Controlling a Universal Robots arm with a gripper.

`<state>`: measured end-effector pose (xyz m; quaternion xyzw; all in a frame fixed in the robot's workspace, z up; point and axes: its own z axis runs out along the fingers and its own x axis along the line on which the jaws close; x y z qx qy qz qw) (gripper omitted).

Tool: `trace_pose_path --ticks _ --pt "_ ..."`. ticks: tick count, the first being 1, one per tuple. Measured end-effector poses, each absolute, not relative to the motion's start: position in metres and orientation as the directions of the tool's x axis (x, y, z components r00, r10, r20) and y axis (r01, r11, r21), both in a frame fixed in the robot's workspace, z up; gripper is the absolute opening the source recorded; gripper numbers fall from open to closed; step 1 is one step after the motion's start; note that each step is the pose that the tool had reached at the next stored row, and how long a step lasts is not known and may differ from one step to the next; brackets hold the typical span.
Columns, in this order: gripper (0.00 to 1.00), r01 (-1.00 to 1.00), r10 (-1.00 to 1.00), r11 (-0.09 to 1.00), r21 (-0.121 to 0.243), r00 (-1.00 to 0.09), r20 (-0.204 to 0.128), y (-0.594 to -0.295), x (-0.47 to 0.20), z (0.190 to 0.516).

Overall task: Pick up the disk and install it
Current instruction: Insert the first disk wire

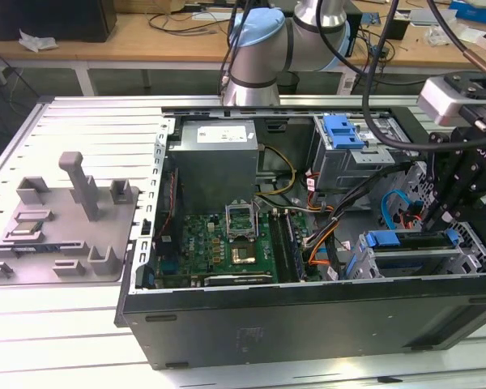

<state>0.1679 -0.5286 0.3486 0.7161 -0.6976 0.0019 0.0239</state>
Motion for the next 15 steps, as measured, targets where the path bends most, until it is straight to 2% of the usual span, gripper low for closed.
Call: trace_pose_path --ticks 15 --pt "0.16 -0.999 -0.999 -0.026 0.032 0.027 0.036 -0.5286 0.1679 0.3457"
